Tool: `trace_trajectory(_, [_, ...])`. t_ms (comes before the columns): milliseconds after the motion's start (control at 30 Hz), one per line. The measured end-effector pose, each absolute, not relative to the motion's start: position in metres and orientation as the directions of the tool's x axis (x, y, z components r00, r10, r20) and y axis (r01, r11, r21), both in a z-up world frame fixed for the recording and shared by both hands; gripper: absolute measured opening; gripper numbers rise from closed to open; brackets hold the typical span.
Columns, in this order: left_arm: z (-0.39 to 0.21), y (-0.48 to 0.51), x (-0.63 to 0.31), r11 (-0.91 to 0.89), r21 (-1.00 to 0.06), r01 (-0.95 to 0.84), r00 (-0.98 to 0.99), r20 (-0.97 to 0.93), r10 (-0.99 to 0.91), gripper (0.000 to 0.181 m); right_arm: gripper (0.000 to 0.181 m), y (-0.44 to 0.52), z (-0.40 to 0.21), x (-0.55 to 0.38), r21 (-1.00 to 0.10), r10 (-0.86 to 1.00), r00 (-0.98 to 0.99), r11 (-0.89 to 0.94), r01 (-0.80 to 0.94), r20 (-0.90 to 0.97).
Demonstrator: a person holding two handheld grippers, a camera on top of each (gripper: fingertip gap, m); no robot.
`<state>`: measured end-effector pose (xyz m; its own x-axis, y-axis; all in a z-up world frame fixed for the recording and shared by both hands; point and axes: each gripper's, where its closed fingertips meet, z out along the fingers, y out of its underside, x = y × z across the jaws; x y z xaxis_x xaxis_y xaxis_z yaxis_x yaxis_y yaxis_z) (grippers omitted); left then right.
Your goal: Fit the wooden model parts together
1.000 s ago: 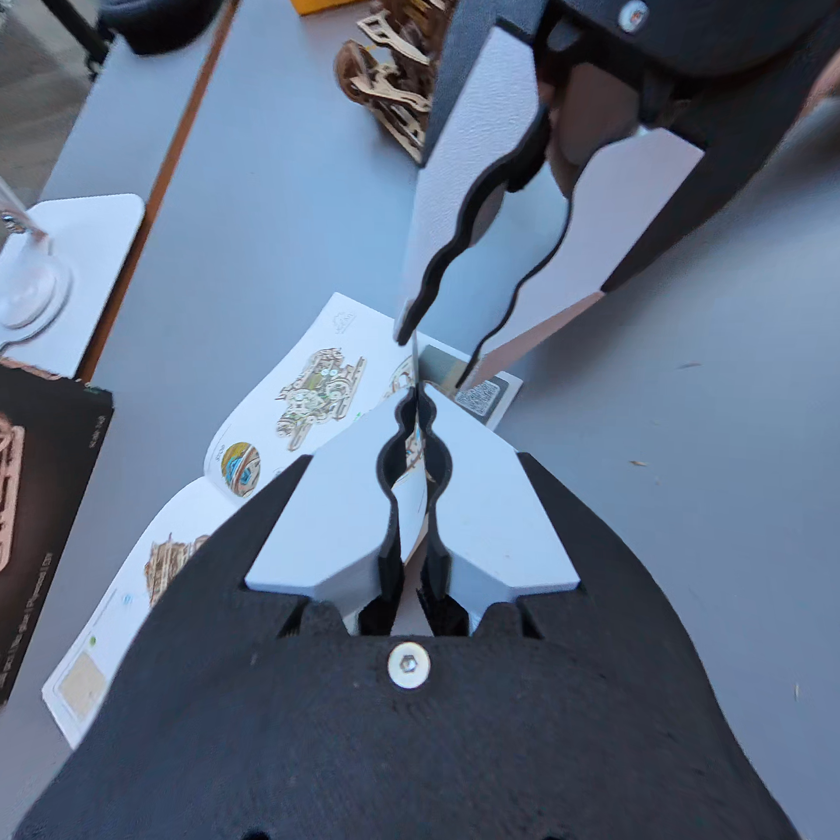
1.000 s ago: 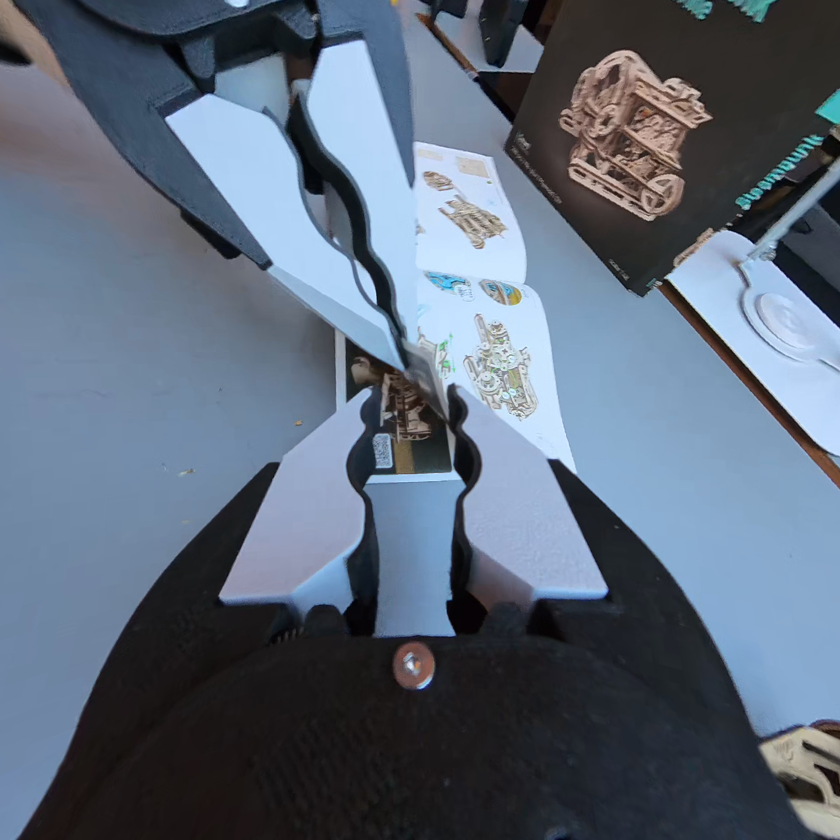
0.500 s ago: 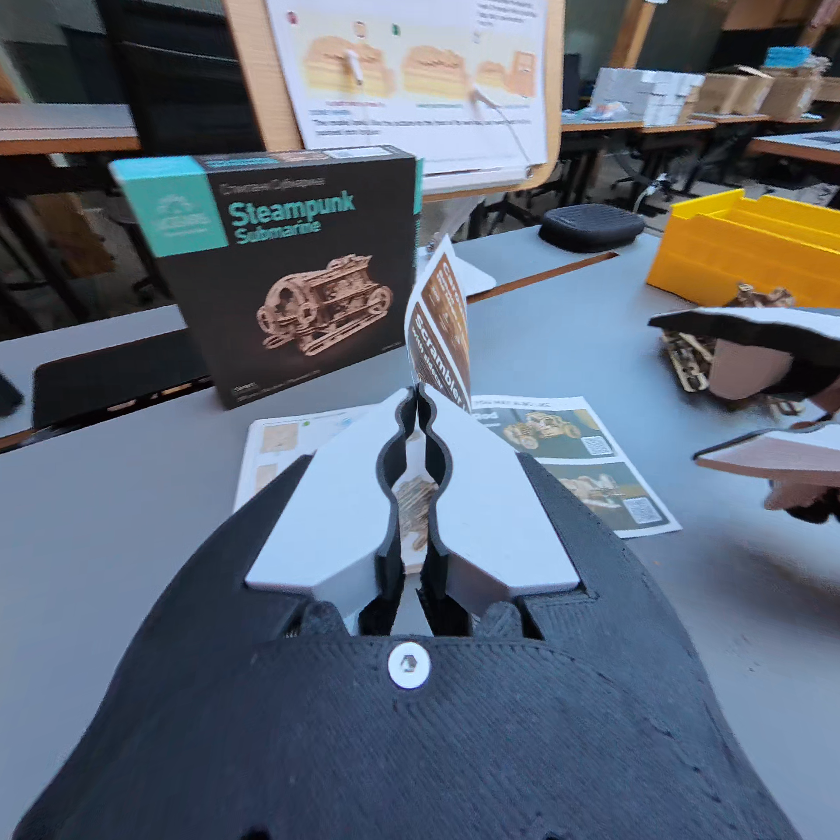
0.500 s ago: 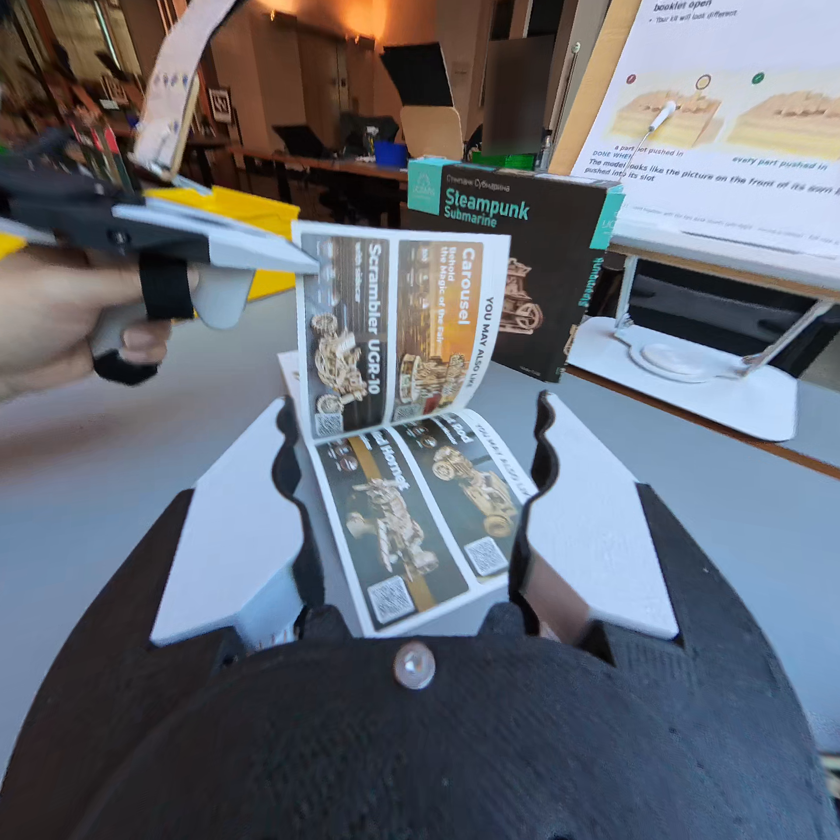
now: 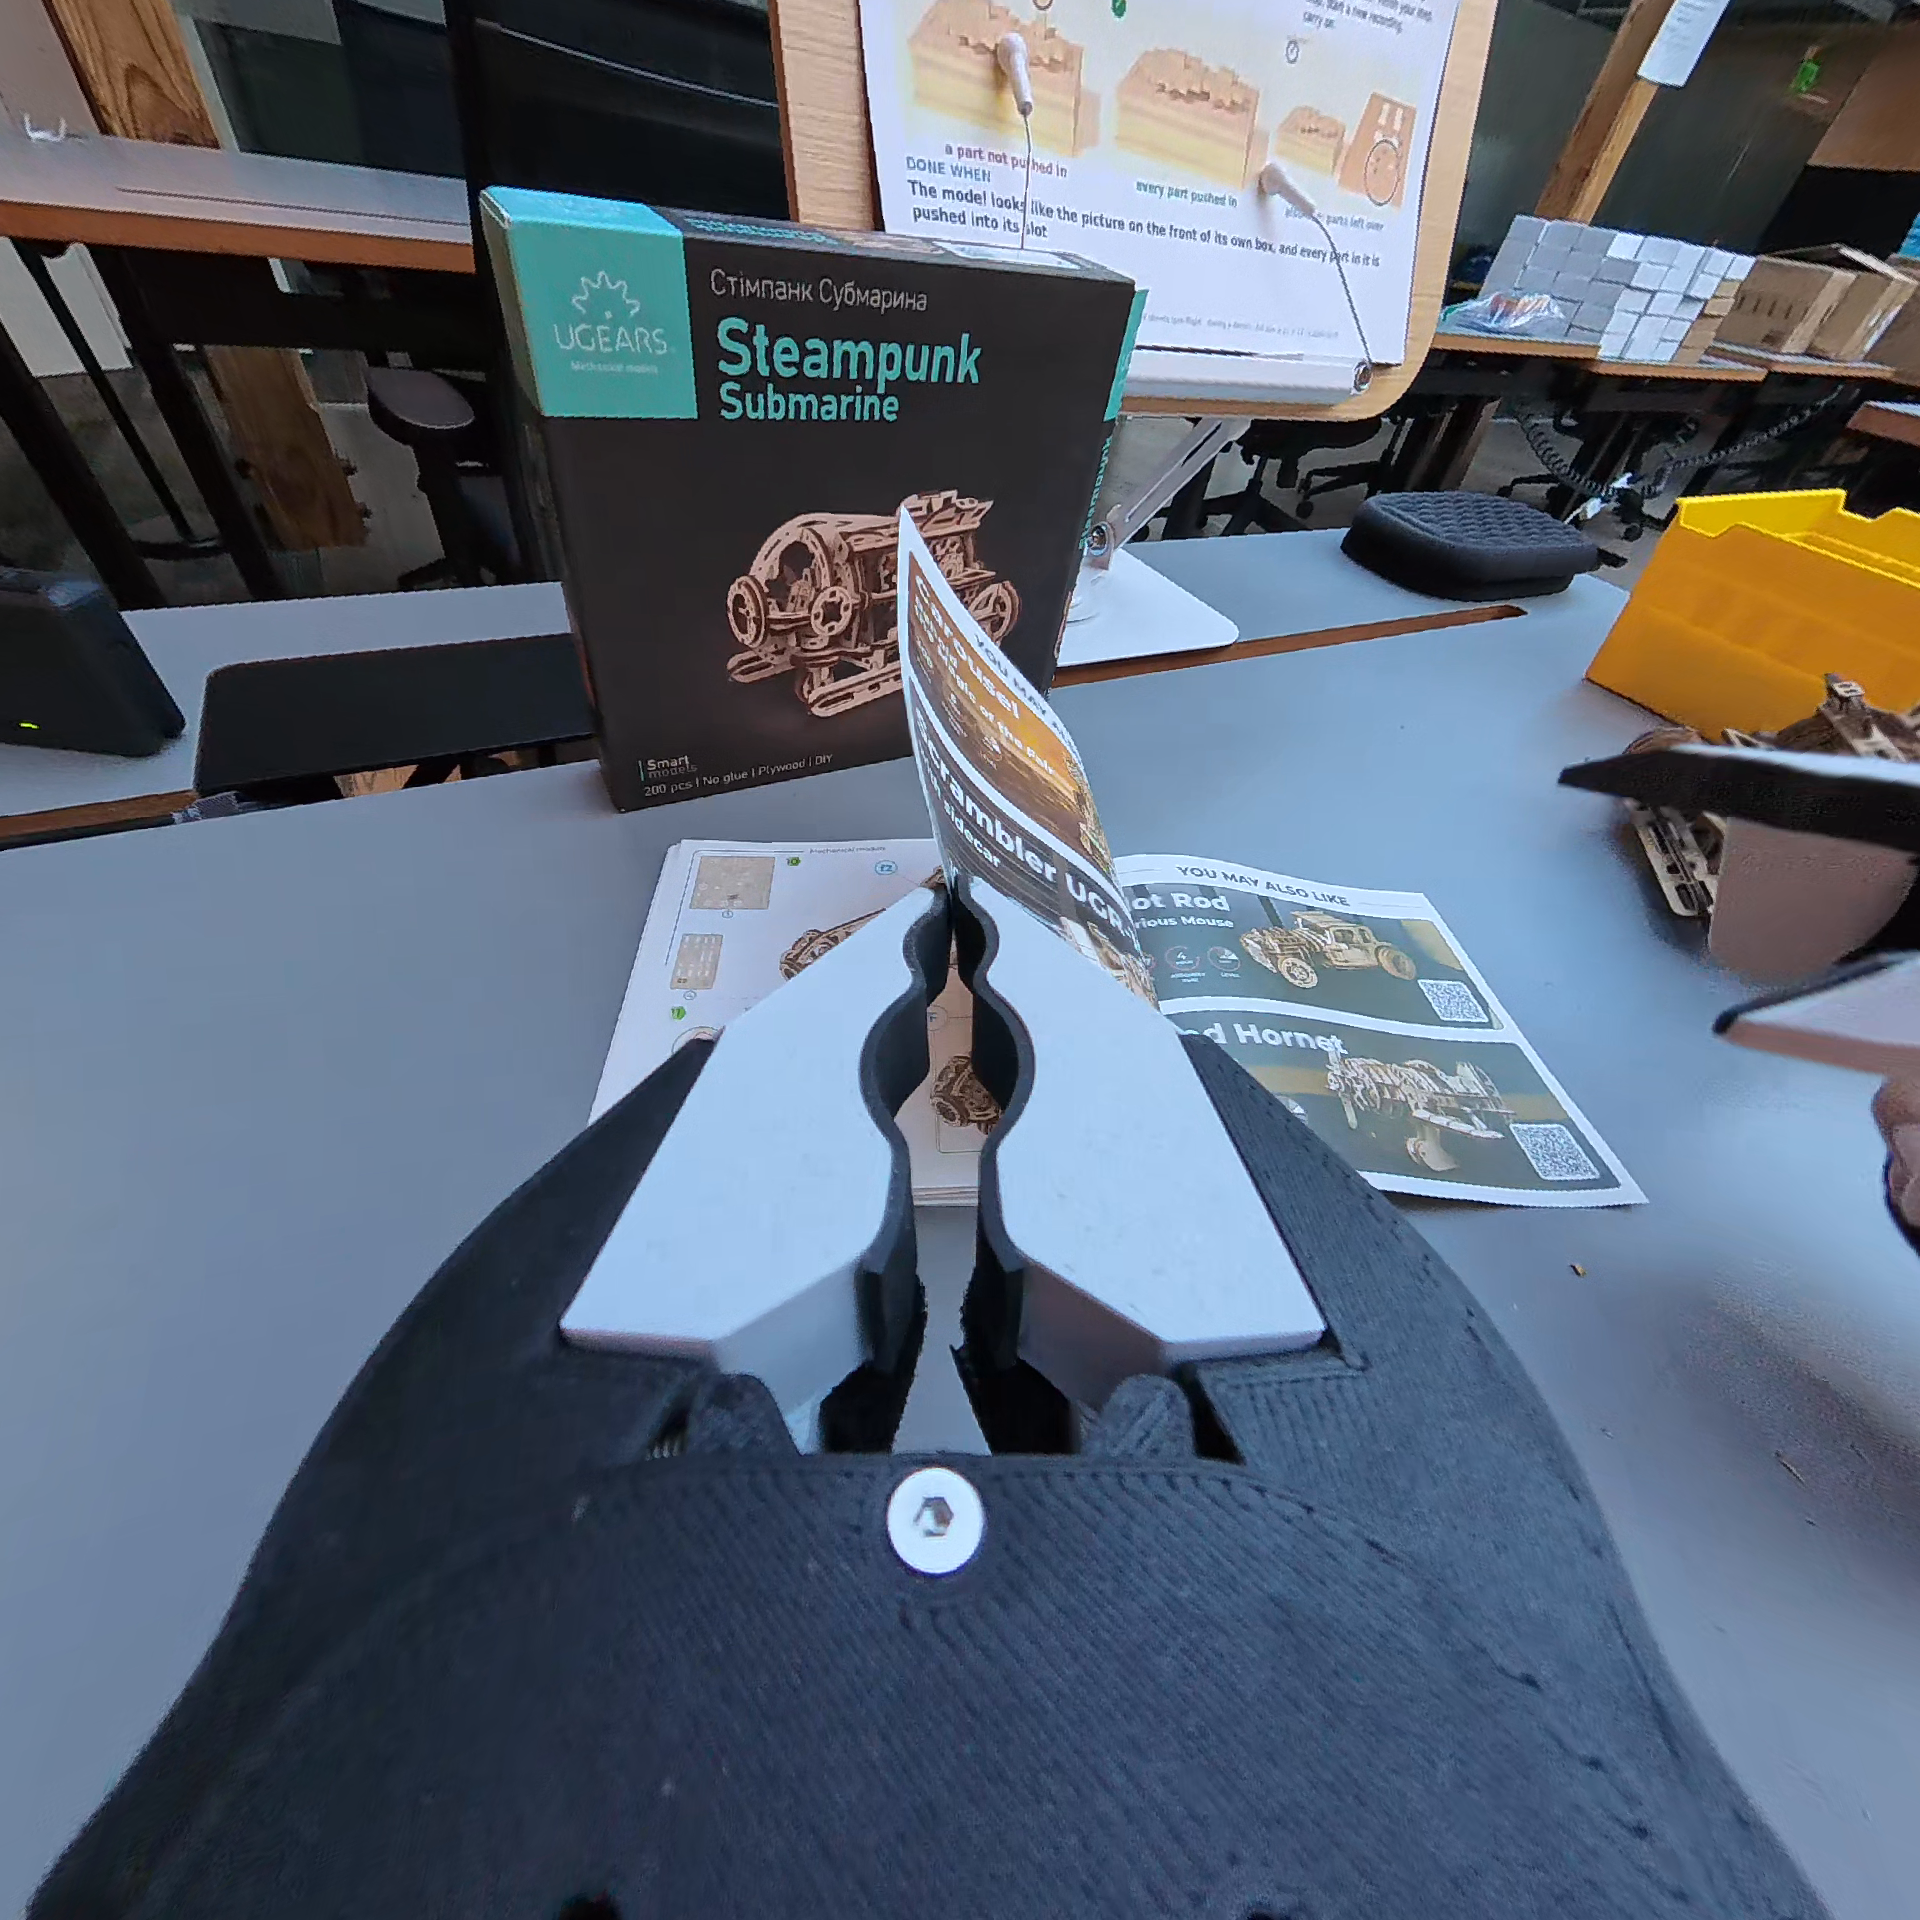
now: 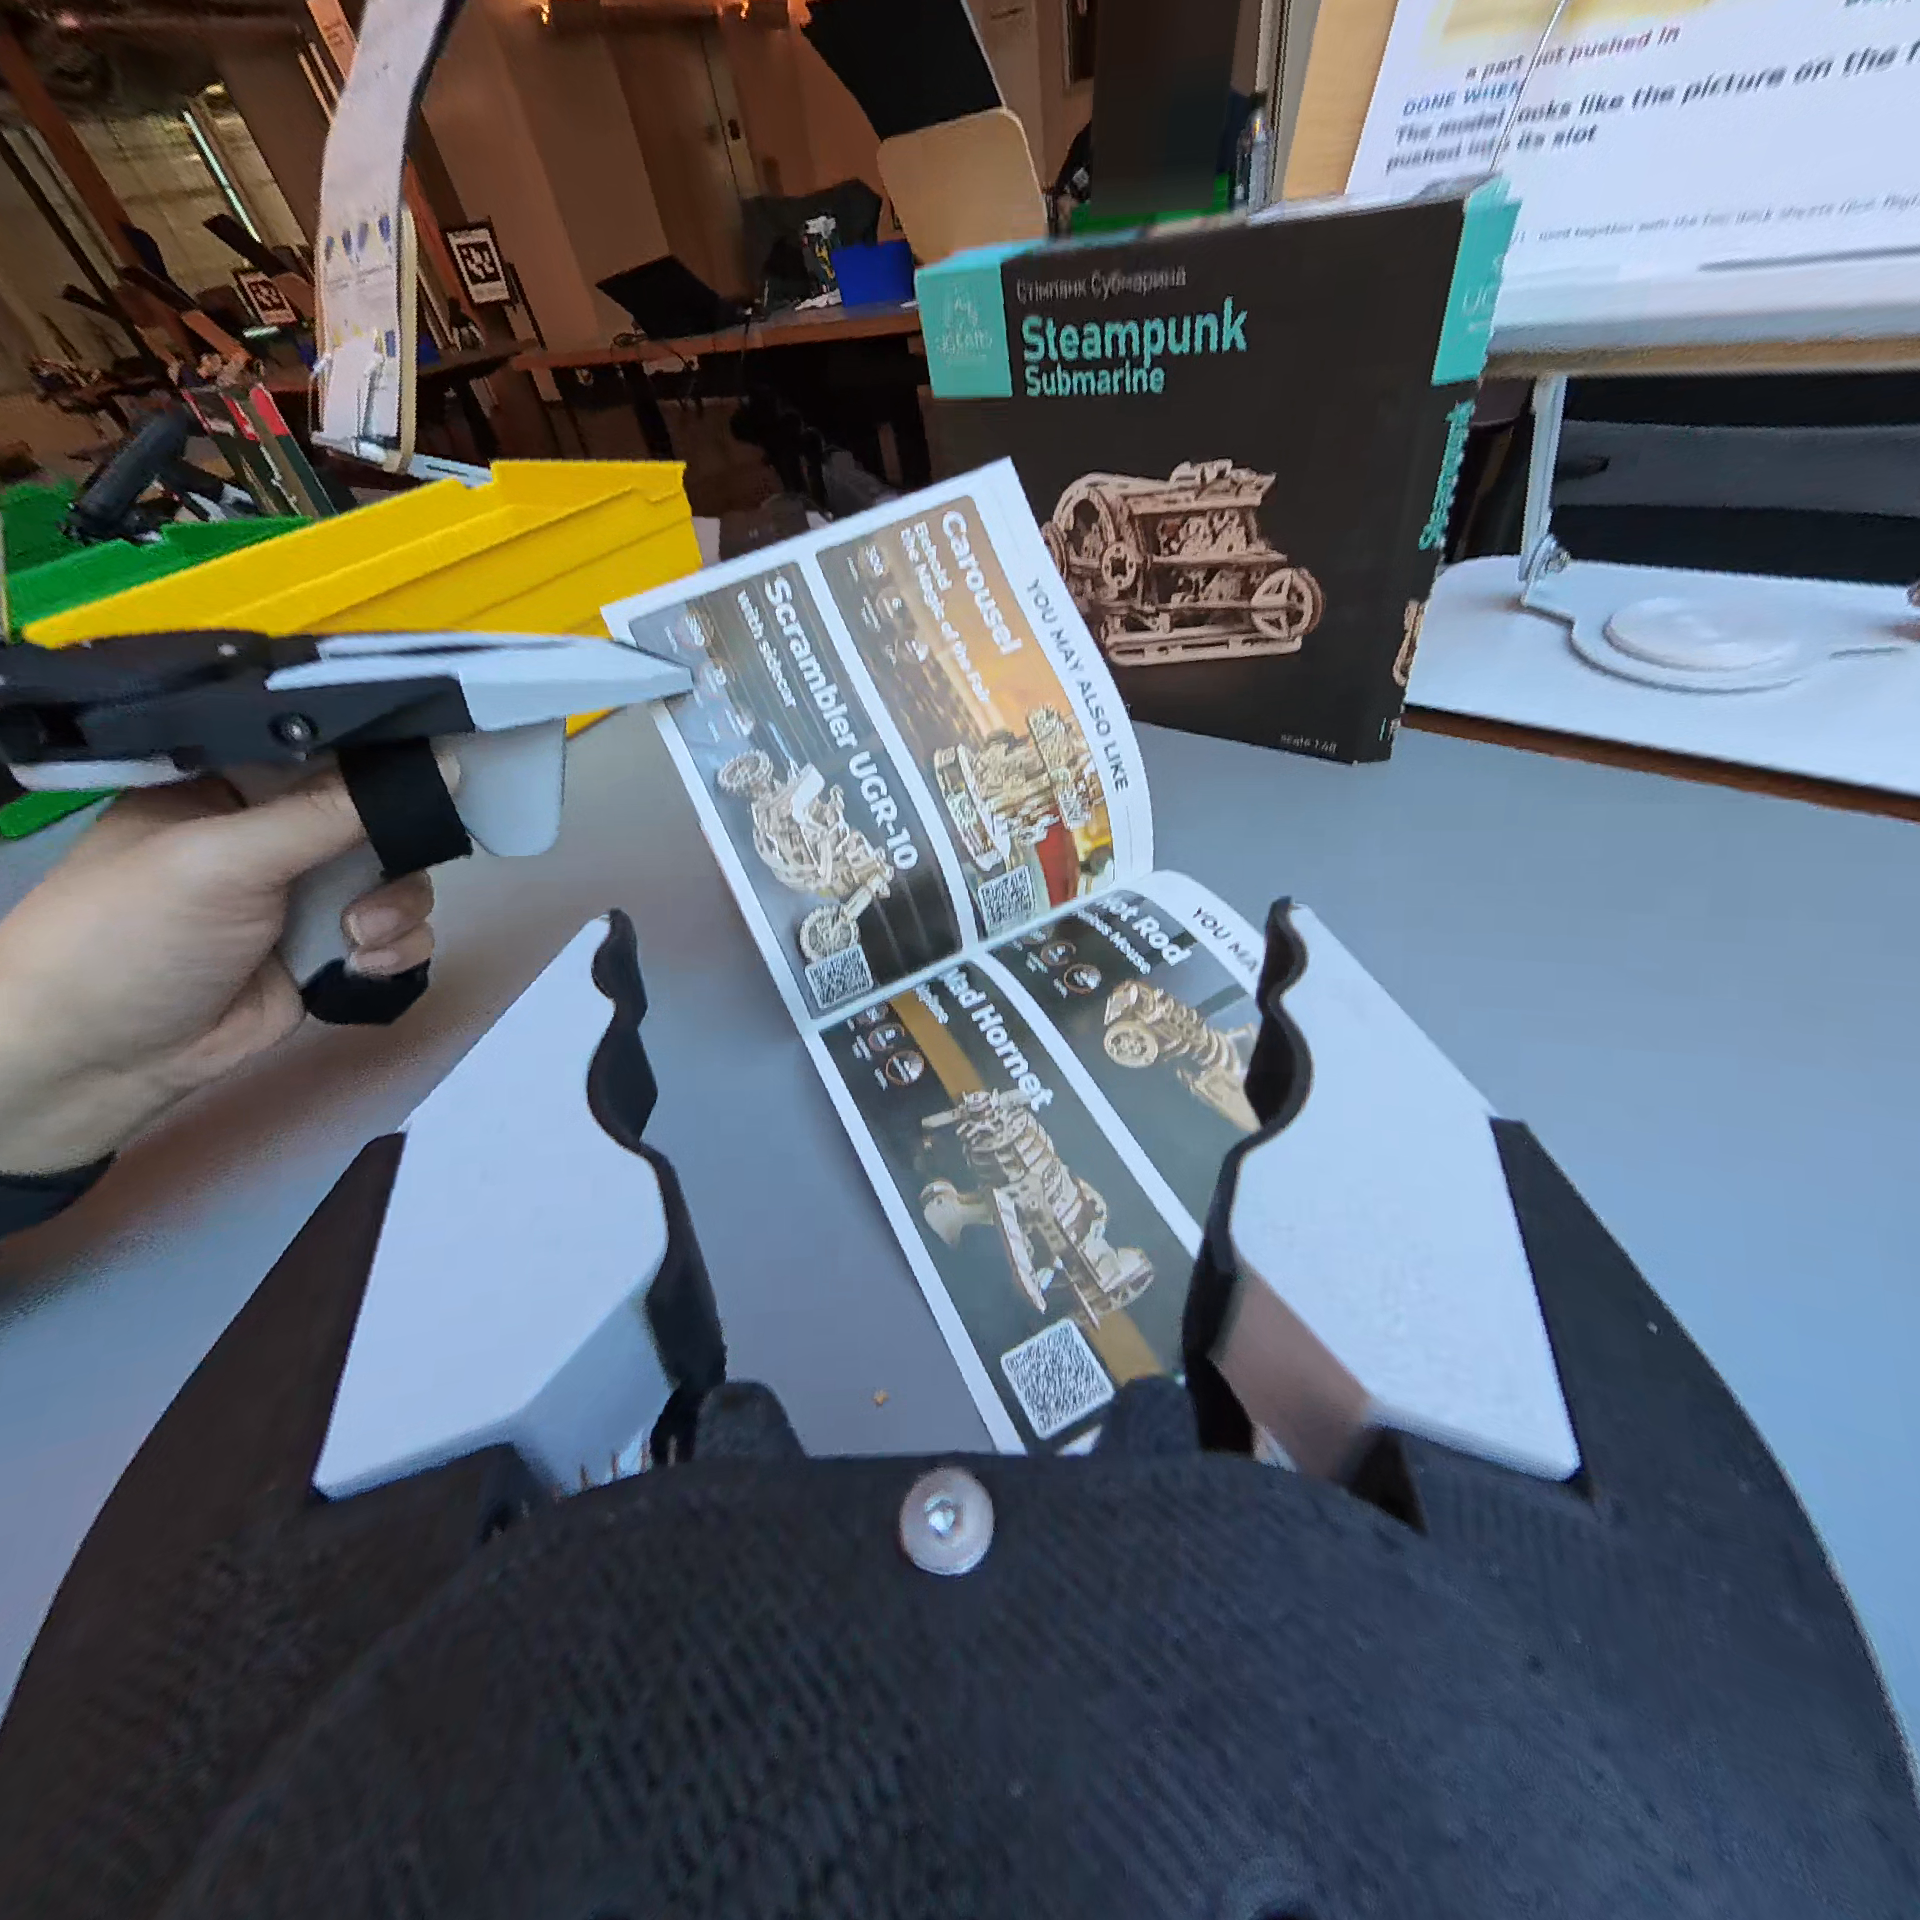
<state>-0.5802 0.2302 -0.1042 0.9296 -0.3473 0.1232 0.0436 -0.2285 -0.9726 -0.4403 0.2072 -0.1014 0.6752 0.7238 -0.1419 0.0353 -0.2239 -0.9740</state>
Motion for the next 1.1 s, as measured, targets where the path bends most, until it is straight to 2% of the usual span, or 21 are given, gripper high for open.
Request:
trace_trajectory(267, [-0.107,0.23,-0.579,-0.233,-0.972,0.042,0.929,0.124,-0.348,0.0,0.113,0.209,-0.089,-0.443,-0.963,0.735,0.649,-0.268,0.015,-0.194])
trace_trajectory(400, [-0.106,0.229,-0.577,-0.233,-0.972,0.043,0.925,0.127,-0.358,0.0,0.112,0.21,-0.109,-0.434,-0.95,0.717,0.686,-0.287,0.126,-0.126])
trace_trajectory(533, [-0.109,0.228,-0.574,-0.239,-0.97,0.038,0.922,0.126,-0.367,0.0,0.112,0.206,-0.15,-0.411,-0.882,0.688,0.715,-0.406,0.237,-0.125])
trace_trajectory(700, [-0.109,0.227,-0.573,-0.24,-0.97,0.034,0.919,0.125,-0.374,0.0,0.11,0.195,-0.18,-0.382,-0.832,0.662,0.746,-0.452,0.32,-0.073])
trace_trajectory(1100, [-0.102,0.225,-0.574,-0.231,-0.971,0.066,0.913,0.152,-0.379,0.0,0.111,0.194,-0.185,-0.377,-0.821,0.659,0.752,-0.432,0.372,-0.006])
